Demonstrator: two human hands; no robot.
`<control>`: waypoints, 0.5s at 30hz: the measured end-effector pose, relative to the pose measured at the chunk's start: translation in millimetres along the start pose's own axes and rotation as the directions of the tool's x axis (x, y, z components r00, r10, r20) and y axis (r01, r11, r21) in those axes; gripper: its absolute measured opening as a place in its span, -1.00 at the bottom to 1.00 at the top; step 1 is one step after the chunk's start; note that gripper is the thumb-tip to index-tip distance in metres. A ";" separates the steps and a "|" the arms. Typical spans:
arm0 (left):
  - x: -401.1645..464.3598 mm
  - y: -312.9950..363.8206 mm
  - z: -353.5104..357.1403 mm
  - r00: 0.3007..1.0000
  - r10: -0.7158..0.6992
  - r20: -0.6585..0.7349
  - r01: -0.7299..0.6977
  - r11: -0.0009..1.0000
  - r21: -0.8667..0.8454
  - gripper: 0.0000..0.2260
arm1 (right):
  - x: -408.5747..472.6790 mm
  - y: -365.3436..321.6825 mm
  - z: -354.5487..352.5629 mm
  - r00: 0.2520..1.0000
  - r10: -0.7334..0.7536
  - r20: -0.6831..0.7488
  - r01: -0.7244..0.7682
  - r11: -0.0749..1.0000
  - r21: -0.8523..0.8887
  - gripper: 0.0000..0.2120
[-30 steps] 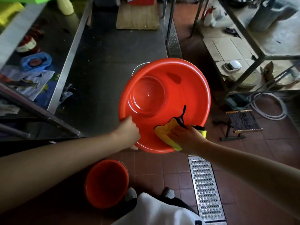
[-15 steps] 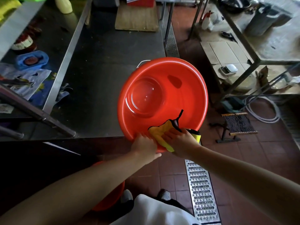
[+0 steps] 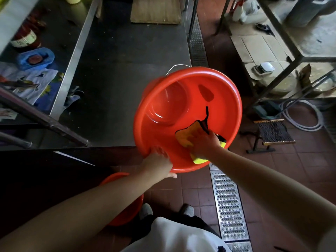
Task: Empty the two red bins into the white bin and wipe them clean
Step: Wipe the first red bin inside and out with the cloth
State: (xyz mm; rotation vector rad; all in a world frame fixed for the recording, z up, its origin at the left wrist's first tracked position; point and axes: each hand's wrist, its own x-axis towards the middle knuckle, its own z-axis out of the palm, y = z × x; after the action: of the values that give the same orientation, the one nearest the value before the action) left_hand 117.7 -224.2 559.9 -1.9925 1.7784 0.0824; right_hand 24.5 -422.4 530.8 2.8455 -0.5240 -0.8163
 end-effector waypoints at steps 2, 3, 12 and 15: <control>-1.0 -1.3 -1.0 1.000 0.023 0.002 -0.023 1.000 0.016 -0.22 | 7.0 -13.7 -2.8 0.999 0.029 0.043 -0.031 0.998 0.056 -0.47; -1.4 -0.7 -1.2 0.999 0.045 0.000 -0.045 0.999 0.021 -0.26 | 8.5 -27.6 -3.8 0.998 0.016 0.063 -0.024 0.991 0.131 -0.45; -8.6 6.4 -0.4 0.998 -0.002 0.068 -0.007 0.992 0.128 -0.25 | 23.2 -13.5 9.0 0.995 0.084 0.058 -0.090 0.991 0.096 -0.35; -4.9 7.7 -5.2 0.993 0.018 0.113 -0.033 0.991 0.131 -0.35 | 33.4 -34.5 13.3 0.987 0.132 0.094 -0.149 0.967 0.205 -0.43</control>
State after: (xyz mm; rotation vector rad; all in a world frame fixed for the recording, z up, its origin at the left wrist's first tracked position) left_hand 108.2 -222.1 564.0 -1.8358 1.6936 0.0797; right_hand 53.9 -403.0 495.6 2.9290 -0.8622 -0.9012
